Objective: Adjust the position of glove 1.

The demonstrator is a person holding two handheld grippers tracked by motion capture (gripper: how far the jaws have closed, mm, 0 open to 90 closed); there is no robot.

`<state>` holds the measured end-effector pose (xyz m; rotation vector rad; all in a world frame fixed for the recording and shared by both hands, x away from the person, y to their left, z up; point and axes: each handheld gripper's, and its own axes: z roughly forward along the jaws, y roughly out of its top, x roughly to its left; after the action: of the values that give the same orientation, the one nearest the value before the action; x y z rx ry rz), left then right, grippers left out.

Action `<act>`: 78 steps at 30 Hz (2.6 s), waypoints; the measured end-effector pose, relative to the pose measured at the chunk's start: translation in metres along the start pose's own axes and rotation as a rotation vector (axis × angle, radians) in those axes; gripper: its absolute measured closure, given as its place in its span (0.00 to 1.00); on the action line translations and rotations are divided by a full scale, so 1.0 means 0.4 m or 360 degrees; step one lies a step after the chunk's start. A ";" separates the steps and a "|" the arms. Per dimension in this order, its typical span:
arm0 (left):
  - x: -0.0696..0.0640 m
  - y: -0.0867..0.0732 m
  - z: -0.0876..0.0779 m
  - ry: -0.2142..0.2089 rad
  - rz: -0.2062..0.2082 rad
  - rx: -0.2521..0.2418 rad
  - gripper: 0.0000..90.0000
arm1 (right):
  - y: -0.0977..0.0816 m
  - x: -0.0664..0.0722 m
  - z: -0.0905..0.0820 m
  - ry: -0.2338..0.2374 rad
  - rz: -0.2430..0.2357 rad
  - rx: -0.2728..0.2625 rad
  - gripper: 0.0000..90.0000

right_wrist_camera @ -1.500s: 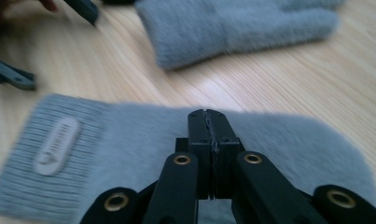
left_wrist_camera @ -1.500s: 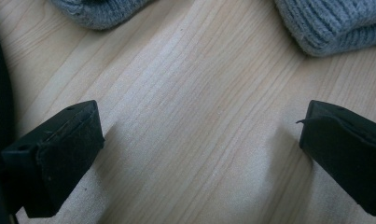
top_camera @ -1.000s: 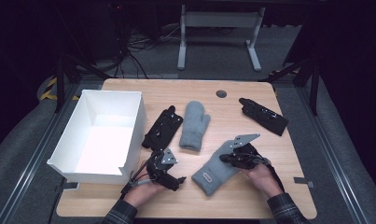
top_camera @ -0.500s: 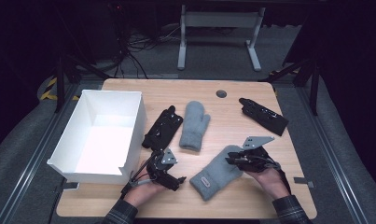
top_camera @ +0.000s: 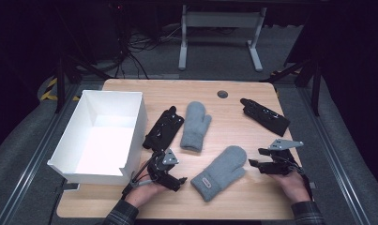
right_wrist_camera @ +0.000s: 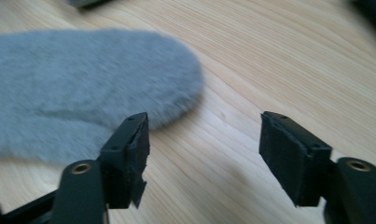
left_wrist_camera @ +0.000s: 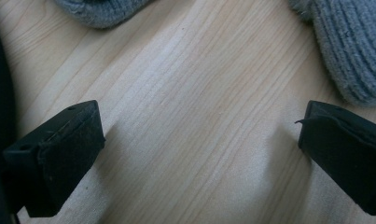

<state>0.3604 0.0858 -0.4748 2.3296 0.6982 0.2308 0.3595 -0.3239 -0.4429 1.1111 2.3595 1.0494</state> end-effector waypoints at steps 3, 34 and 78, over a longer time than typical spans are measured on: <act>0.002 0.007 -0.003 0.0027 -0.0032 0.0033 0.05 | -0.027 -0.012 -0.008 -0.0079 0.0011 -0.0008 0.28; 0.115 0.257 0.006 0.0123 -0.0221 -0.0173 1.00 | -0.073 -0.023 0.014 -0.0140 0.0036 -0.0009 0.21; 0.091 0.285 0.157 -0.0128 -0.0048 -0.0006 1.00 | -0.071 -0.024 0.017 -0.0143 0.0037 -0.0009 0.21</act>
<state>0.4605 -0.0010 -0.4473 2.3096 0.6919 0.1239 0.3545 -0.3403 -0.4685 1.1615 2.2775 0.9922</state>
